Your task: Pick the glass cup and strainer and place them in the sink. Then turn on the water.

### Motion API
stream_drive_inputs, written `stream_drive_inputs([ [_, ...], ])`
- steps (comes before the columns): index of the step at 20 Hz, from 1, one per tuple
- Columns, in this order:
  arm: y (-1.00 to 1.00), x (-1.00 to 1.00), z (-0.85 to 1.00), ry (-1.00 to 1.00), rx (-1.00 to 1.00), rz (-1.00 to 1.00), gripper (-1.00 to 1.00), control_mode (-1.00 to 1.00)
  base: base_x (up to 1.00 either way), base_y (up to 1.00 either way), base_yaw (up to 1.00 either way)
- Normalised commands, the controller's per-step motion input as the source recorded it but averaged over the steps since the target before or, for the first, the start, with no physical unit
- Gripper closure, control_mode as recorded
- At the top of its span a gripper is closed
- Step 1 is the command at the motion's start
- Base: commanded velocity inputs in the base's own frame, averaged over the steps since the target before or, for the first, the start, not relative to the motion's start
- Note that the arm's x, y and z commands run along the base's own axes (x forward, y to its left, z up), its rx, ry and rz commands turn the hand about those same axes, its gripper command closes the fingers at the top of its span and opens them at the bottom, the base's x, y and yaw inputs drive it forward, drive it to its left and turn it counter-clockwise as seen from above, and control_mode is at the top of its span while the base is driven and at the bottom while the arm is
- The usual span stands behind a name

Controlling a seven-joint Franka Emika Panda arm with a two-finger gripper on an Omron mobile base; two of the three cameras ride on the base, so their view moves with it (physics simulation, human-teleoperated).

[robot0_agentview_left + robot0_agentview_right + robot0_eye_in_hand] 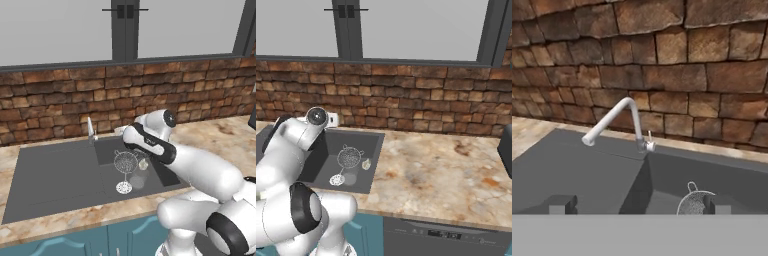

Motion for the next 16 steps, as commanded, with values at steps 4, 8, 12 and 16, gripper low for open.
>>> stream_drive_inputs([
  [4, -0.01, 0.00, -0.03, -0.01, 0.00, 0.20, -1.00, -1.00, 0.00, 0.00, 0.00],
  [8, 0.00, 0.00, -0.01, 0.00, 0.00, 0.16, -1.00, -1.00, 0.00, 0.00, 0.00],
  [12, 0.00, 0.00, -0.07, -0.04, 0.00, 0.17, -1.00, -1.00, 0.00, 0.00, 0.00],
  [16, 0.00, 0.00, -0.03, -0.12, 0.00, 0.15, -1.00, -1.00, 0.00, 0.00, 0.00],
])
